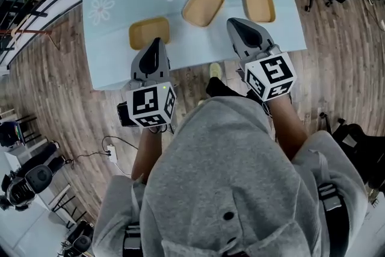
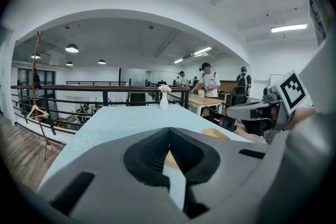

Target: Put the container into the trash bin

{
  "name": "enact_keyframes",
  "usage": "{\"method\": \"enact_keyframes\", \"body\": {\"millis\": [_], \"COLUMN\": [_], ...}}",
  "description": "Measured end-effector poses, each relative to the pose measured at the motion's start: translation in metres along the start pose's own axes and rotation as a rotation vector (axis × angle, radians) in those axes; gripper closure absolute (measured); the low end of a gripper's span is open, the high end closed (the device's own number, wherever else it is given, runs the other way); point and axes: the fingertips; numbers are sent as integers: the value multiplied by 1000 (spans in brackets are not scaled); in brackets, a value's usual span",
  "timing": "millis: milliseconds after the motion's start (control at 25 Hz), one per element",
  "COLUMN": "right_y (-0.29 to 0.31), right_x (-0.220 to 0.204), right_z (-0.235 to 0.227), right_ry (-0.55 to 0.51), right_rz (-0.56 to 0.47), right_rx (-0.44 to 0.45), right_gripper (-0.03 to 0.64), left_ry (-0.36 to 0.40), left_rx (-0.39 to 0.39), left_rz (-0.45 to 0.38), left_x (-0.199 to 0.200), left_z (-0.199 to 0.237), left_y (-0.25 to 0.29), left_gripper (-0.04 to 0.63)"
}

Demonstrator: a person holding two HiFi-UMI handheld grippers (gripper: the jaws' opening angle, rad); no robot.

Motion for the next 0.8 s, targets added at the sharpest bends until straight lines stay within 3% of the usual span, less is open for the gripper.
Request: {"method": "enact_keyframes", "body": {"millis": [240,440,600,800], "right_y": [11,19,31,41], "right_x": [1,3,0,-3], "right_z": [-24,-38,-43,-42], "right_ry": [27,65,72,82], "right_rz": [5,15,35,52], "right_rx": [6,34,54,61], "right_gripper": [592,592,592,592], "left_ry": [25,71,69,76], "left_rx": [-9,-22,-42,-15], "left_rz": [25,96,153,217], "left_x": [1,-8,-18,-33], "left_z": [-7,-11,-10,1], "left_y": [24,41,50,54], "left_gripper": [577,574,469,456]}}
Point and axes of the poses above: the fingertips, and each gripper's own axes: y forward along the fingers, z to its left, x out of its top, and after that the axes turned 7 degrees about y, right-handed
